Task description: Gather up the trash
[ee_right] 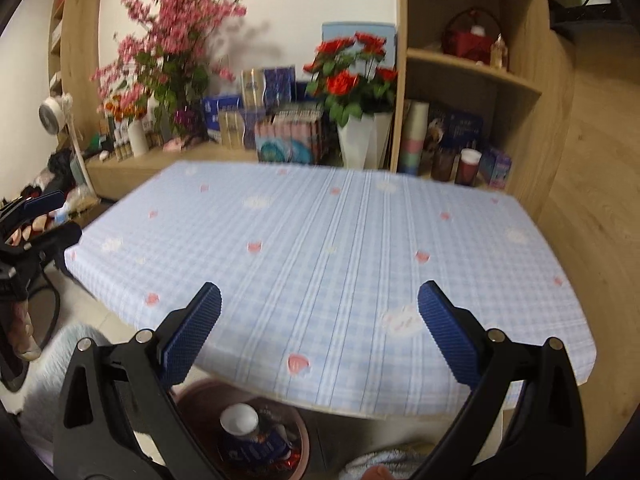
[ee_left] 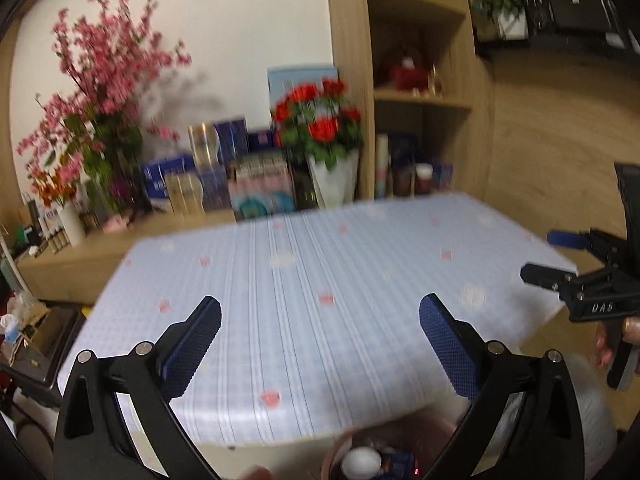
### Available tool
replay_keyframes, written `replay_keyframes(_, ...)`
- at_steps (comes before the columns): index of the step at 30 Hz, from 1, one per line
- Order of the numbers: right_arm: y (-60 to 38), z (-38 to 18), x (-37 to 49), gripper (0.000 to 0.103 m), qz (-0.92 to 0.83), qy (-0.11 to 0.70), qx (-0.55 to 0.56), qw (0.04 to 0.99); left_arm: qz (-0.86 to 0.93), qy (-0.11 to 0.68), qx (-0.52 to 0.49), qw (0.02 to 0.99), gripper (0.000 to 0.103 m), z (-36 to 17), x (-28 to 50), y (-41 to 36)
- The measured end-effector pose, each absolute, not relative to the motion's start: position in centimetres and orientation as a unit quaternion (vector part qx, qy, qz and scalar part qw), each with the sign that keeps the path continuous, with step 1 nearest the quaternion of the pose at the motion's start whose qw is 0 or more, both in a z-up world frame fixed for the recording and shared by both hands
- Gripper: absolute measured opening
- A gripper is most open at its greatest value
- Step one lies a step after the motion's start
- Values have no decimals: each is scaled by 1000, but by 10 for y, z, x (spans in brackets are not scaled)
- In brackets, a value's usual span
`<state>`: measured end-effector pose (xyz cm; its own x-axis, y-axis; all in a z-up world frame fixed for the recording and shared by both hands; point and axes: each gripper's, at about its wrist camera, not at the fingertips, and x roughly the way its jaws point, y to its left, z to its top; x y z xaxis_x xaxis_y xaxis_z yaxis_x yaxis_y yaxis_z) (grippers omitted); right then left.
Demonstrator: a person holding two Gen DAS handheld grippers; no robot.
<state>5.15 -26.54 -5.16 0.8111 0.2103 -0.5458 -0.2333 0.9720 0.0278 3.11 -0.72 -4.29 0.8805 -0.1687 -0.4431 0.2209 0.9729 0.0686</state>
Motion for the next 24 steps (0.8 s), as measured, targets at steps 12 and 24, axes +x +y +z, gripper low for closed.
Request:
replay_keyframes(12,-285,-6,42,97,108,255,8,961,-68,172,66,980,97,5,22,-13)
replay_keyframes(24,-270,-1,39,97,111,250,-23,962,-65,175,47,981,97,12,27,-8)
